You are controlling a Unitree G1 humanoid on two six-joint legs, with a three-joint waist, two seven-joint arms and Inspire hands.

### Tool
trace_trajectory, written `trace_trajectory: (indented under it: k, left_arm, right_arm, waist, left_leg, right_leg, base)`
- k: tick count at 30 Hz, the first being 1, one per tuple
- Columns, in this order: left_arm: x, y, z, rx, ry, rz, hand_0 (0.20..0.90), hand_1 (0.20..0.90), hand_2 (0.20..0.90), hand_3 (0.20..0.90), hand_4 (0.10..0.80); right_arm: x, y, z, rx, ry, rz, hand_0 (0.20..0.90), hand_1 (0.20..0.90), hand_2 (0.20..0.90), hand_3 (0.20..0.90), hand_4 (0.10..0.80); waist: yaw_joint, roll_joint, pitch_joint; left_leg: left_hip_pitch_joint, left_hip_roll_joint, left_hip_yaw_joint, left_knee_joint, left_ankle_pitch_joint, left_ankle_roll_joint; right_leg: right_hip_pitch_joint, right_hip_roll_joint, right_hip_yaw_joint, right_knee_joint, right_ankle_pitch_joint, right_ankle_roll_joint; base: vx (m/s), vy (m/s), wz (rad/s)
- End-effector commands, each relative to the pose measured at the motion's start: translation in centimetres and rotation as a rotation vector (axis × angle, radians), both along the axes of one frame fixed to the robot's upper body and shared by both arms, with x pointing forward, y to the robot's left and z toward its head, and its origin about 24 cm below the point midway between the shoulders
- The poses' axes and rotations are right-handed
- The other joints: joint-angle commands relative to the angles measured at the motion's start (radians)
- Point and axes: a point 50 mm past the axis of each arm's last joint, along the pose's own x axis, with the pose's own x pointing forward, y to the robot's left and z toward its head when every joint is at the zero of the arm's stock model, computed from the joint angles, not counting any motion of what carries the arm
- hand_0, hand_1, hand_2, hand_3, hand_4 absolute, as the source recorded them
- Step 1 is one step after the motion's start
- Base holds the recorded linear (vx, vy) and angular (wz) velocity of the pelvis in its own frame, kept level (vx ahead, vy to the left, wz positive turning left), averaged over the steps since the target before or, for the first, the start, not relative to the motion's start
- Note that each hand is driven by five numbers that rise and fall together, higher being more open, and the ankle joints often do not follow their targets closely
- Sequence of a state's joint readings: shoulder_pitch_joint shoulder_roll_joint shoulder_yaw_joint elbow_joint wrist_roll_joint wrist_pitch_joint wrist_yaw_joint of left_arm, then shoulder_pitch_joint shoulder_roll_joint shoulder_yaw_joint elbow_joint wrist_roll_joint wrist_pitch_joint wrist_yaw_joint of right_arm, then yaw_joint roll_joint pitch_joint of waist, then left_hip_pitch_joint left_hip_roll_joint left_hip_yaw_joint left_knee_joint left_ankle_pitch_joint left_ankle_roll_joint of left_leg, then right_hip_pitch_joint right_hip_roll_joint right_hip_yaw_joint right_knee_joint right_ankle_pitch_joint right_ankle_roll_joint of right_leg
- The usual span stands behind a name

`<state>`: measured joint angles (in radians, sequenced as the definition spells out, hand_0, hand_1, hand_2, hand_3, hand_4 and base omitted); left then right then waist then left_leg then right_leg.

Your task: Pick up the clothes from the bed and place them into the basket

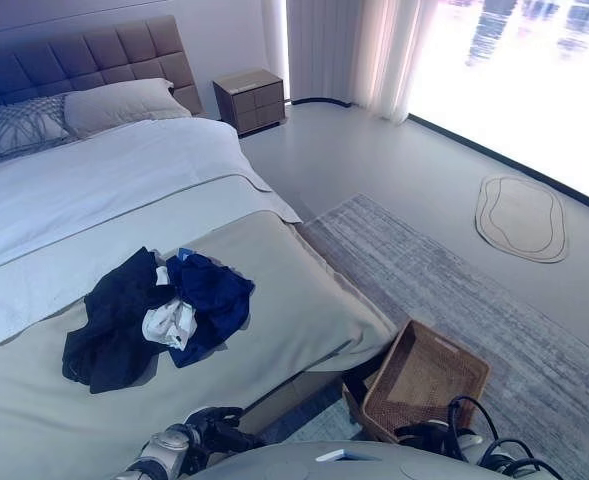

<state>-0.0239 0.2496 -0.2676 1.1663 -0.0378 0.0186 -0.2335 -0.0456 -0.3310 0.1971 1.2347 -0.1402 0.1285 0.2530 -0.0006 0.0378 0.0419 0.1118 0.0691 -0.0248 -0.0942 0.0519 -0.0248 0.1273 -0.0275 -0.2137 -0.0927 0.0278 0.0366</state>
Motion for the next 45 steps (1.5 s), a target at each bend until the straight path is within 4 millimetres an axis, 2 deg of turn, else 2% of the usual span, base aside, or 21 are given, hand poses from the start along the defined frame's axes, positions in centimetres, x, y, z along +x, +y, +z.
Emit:
trace_trajectory:
  k: [1,10,16,17,18,20,21,22,24,26,27,28,29,31,34,35,36,38,41,43,45]
  left_arm:
    - [0.3,1.3,0.2,0.047,0.013,-0.041,0.900,0.900,0.900,0.900,0.800]
    - [0.6,1.1,0.2,0.049,0.008,-0.020,0.900,0.900,0.900,0.900,0.800]
    - [0.4,0.9,0.1,0.055,0.013,-0.003,0.900,0.900,0.900,0.900,0.800]
    - [0.4,0.9,0.0,0.055,0.014,0.000,0.900,0.900,0.900,0.900,0.800]
    - [0.3,0.9,0.0,0.054,0.016,0.009,0.900,0.900,0.900,0.900,0.800]
    - [0.1,0.9,0.0,0.053,0.019,0.017,0.900,0.900,0.900,0.900,0.800]
    - [-0.2,0.9,-0.1,0.052,0.022,0.026,0.900,0.900,0.900,0.900,0.800]
    - [-0.3,1.0,-0.1,0.052,0.025,0.029,0.900,0.900,0.900,0.900,0.800]
    - [-0.9,1.2,-0.2,0.053,0.033,0.040,0.900,0.900,0.900,0.900,0.800]
    - [-1.3,1.2,-0.2,0.052,0.035,0.050,0.900,0.900,0.900,0.900,0.800]
    - [-1.5,1.2,-0.3,0.050,0.035,0.057,0.900,0.900,0.900,0.900,0.800]
    - [-1.7,1.1,-0.3,0.048,0.032,0.061,0.900,0.900,0.900,0.900,0.800]
    - [-1.6,0.8,-0.3,0.044,0.024,0.068,0.900,0.900,0.900,0.900,0.800]
    - [-1.1,0.7,-0.2,0.040,0.001,0.062,0.900,0.900,0.900,0.900,0.800]
    - [0.2,0.8,0.3,0.040,-0.042,0.036,0.900,0.900,0.900,0.900,0.800]
    - [0.6,0.7,0.4,0.041,-0.054,0.025,0.900,0.900,0.900,0.900,0.800]
    - [0.9,0.7,0.5,0.042,-0.066,0.012,0.900,0.900,0.900,0.900,0.800]
    - [2.0,0.6,0.9,0.043,-0.101,-0.025,0.900,0.900,0.900,0.900,0.800]
    - [3.7,0.8,1.7,0.058,-0.166,-0.082,0.900,0.900,0.900,0.900,0.800]
    - [4.6,1.2,2.2,0.075,-0.203,-0.103,0.900,0.900,0.900,0.900,0.800]
    - [4.9,1.6,2.4,0.088,-0.212,-0.088,0.900,0.900,0.900,0.900,0.800]
  right_arm:
    - [0.7,1.6,-0.3,0.059,0.026,0.044,0.900,0.900,0.900,0.900,0.800]
    - [1.2,2.0,-0.3,0.030,-0.023,0.047,0.900,0.900,0.900,0.900,0.800]
    - [1.2,2.3,-0.4,0.055,-0.060,-0.095,0.900,0.900,0.900,0.900,0.800]
    - [1.2,2.3,-0.4,0.068,-0.074,-0.148,0.900,0.900,0.900,0.900,0.800]
    - [0.9,2.4,-0.5,0.103,-0.086,-0.306,0.900,0.900,0.900,0.900,0.800]
    - [0.6,2.5,-0.6,0.130,-0.094,-0.442,0.900,0.900,0.900,0.900,0.800]
    - [0.3,2.5,-0.7,0.179,-0.106,-0.640,0.900,0.900,0.900,0.900,0.800]
    - [0.1,2.6,-0.7,0.215,-0.107,-0.741,0.900,0.900,0.900,0.900,0.800]
    - [0.4,2.7,-0.6,0.338,-0.167,-1.055,0.900,0.900,0.900,0.900,0.800]
    - [1.2,2.7,-0.3,0.426,-0.228,-1.205,0.900,0.900,0.900,0.900,0.800]
    - [1.8,2.5,-0.1,0.451,-0.298,-1.214,0.900,0.900,0.900,0.900,0.800]
    - [2.7,2.3,0.3,0.436,-0.373,-1.133,0.900,0.900,0.900,0.900,0.800]
    - [4.4,2.3,1.1,0.405,-0.469,-0.911,0.900,0.900,0.900,0.900,0.800]
    - [7.3,2.5,2.6,0.359,-0.566,-0.612,0.900,0.900,0.900,0.900,0.800]
    - [12.5,3.0,6.3,0.215,-0.770,-0.156,0.900,0.900,0.900,0.900,0.800]
    - [13.8,3.0,7.5,0.167,-0.829,-0.053,0.900,0.900,0.900,0.900,0.800]
    - [14.9,3.0,8.5,0.136,-0.865,0.001,0.900,0.900,0.900,0.900,0.800]
    - [18.1,3.2,12.0,0.022,-0.992,0.226,0.900,0.900,0.900,0.900,0.800]
    - [23.7,3.9,18.6,-0.151,-1.154,0.418,0.900,0.900,0.900,0.900,0.800]
    - [26.5,4.8,22.7,-0.268,-1.257,0.471,0.900,0.900,0.900,0.900,0.800]
    - [27.6,5.1,24.7,-0.372,-1.317,0.532,0.900,0.900,0.900,0.900,0.800]
  waist:
    - [0.018,-0.042,0.021]
    - [0.011,-0.037,0.036]
    - [0.003,-0.033,0.040]
    - [0.001,-0.033,0.040]
    - [-0.001,-0.032,0.040]
    - [-0.004,-0.029,0.038]
    - [-0.008,-0.026,0.037]
    - [-0.008,-0.025,0.037]
    - [-0.011,-0.021,0.037]
    - [-0.012,-0.018,0.037]
    - [-0.011,-0.016,0.039]
    - [-0.008,-0.015,0.041]
    - [-0.003,-0.015,0.046]
    - [0.014,-0.019,0.060]
    - [0.055,-0.036,0.083]
    - [0.069,-0.042,0.091]
    - [0.081,-0.046,0.100]
    - [0.123,-0.056,0.134]
    - [0.194,-0.062,0.207]
    - [0.239,-0.064,0.252]
    - [0.264,-0.067,0.270]
  left_leg:
    - [0.058,-0.095,0.078,0.025,-0.128,0.059]
    - [0.041,-0.096,0.078,0.034,-0.127,0.063]
    - [0.043,-0.097,0.075,0.035,-0.129,0.066]
    - [0.044,-0.097,0.075,0.035,-0.130,0.066]
    - [0.046,-0.097,0.075,0.037,-0.131,0.066]
    - [0.049,-0.097,0.075,0.036,-0.132,0.067]
    - [0.052,-0.098,0.075,0.036,-0.134,0.068]
    - [0.054,-0.098,0.075,0.037,-0.135,0.068]
    - [0.062,-0.097,0.077,0.035,-0.136,0.066]
    - [0.067,-0.095,0.078,0.031,-0.136,0.064]
    - [0.069,-0.094,0.078,0.029,-0.135,0.063]
    - [0.068,-0.094,0.076,0.030,-0.135,0.061]
    - [0.061,-0.095,0.071,0.034,-0.135,0.061]
    - [0.043,-0.099,0.054,0.054,-0.138,0.064]
    - [-0.014,-0.114,0.008,0.114,-0.146,0.074]
    - [-0.034,-0.120,-0.007,0.138,-0.150,0.077]
    - [-0.051,-0.125,-0.019,0.156,-0.153,0.079]
    - [-0.108,-0.143,-0.057,0.211,-0.159,0.087]
    - [-0.185,-0.169,-0.117,0.244,-0.147,0.095]
    - [-0.232,-0.179,-0.150,0.246,-0.128,0.098]
    - [-0.258,-0.186,-0.166,0.245,-0.116,0.097]
  right_leg:
    - [0.012,-0.020,0.067,0.072,-0.081,0.007]
    - [-0.009,-0.020,0.072,0.086,-0.083,0.004]
    - [-0.011,-0.018,0.079,0.093,-0.087,0.002]
    - [-0.010,-0.018,0.081,0.093,-0.088,0.001]
    - [-0.009,-0.017,0.083,0.096,-0.089,0.001]
    - [-0.008,-0.016,0.085,0.097,-0.091,0.001]
    - [-0.006,-0.015,0.087,0.100,-0.093,0.001]
    - [-0.005,-0.015,0.088,0.101,-0.094,0.001]
    - [0.001,-0.014,0.088,0.105,-0.098,0.003]
    - [0.004,-0.014,0.087,0.107,-0.099,0.005]
    - [0.005,-0.015,0.085,0.109,-0.099,0.007]
    - [0.005,-0.017,0.082,0.111,-0.101,0.007]
    - [0.001,-0.022,0.075,0.116,-0.103,0.007]
    - [-0.009,-0.030,0.060,0.136,-0.113,0.003]
    - [-0.042,-0.044,0.034,0.182,-0.128,-0.009]
    - [-0.054,-0.050,0.026,0.197,-0.131,-0.011]
    - [-0.062,-0.053,0.020,0.208,-0.133,-0.013]
    - [-0.094,-0.067,-0.005,0.242,-0.136,-0.019]
    - [-0.149,-0.085,-0.044,0.295,-0.140,-0.019]
    - [-0.185,-0.096,-0.069,0.322,-0.131,-0.011]
    - [-0.205,-0.104,-0.084,0.334,-0.117,-0.007]
  base:
    - [0.000,0.000,0.00]
    - [0.000,0.000,0.00]
    - [0.000,0.000,0.00]
    - [0.038,0.011,-0.01]
    - [0.041,0.012,-0.01]
    - [0.048,0.014,0.00]
    - [0.057,0.015,0.00]
    - [0.073,0.015,0.01]
    - [0.078,0.011,0.00]
    - [0.070,0.017,-0.02]
    - [0.072,0.030,-0.03]
    - [0.068,0.052,-0.01]
    - [0.041,0.072,-0.01]
    - [-0.003,0.077,0.01]
    - [-0.030,0.060,0.13]
    - [-0.049,0.051,0.25]
    - [-0.066,0.052,0.38]
    - [-0.091,0.076,0.58]
    - [-0.172,0.070,0.73]
    - [-0.171,0.041,0.73]
    - [-0.092,0.031,0.67]
